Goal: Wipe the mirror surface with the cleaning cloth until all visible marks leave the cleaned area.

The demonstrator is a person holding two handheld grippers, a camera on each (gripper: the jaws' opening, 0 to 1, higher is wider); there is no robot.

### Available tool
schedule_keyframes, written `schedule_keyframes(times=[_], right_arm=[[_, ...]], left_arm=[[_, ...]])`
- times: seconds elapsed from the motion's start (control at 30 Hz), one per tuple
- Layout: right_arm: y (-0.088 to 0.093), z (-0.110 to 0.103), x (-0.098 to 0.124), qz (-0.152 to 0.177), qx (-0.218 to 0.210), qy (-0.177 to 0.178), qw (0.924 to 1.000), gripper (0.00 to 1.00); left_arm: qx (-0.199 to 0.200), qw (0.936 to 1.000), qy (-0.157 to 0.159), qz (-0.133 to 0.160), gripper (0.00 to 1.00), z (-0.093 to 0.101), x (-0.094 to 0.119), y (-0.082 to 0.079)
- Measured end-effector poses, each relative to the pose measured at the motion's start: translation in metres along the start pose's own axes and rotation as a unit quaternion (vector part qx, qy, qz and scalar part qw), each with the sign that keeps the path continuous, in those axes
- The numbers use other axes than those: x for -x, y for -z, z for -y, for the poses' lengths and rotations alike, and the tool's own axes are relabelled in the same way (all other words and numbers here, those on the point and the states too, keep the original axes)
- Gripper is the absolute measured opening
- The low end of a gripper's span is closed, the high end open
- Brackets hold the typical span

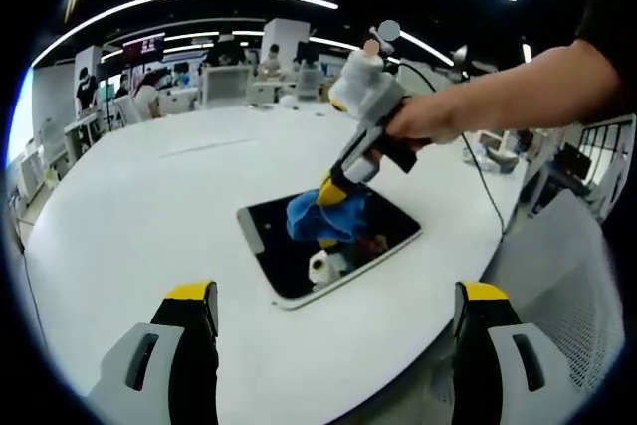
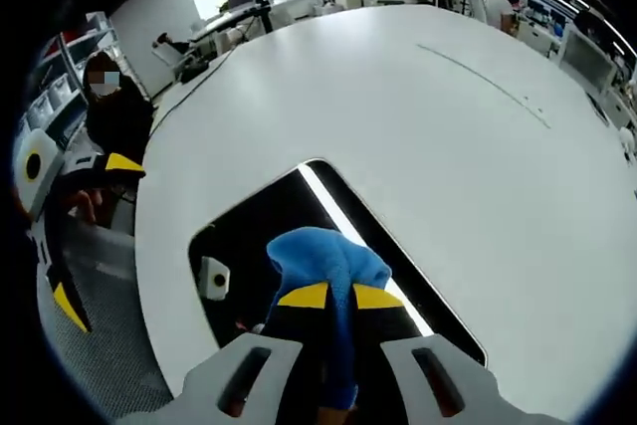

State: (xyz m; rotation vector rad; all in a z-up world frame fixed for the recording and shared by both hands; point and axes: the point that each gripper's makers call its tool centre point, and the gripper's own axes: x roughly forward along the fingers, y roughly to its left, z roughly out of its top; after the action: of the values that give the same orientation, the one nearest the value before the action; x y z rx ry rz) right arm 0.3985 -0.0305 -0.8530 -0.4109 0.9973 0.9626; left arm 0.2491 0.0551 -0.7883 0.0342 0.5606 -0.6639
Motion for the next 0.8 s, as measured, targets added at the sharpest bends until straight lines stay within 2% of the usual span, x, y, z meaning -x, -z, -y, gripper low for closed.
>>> schedule_keyframes(times=[0.47,0.67,0.8], right_arm=[[-0.017,0.031,-0.009,-0.001,-0.011,0.006,0.9999,0.02],[-0.019,0.037,-0.012,0.001,-0.014,0.01,0.9998,0.02],[-0.021,0.04,-0.012,-0.002,-0.002,0.016,0.9999,0.02]], left_arm=[[0.0,1.0,0.0,0.0,0.99,0.0,0.0,0.0],[-0.001,1.0,-0.001,-0.001,0.99,-0.001,0.0,0.0],[-0.002,1.0,0.001,-0.003,0.99,0.0,-0.001,0.001]])
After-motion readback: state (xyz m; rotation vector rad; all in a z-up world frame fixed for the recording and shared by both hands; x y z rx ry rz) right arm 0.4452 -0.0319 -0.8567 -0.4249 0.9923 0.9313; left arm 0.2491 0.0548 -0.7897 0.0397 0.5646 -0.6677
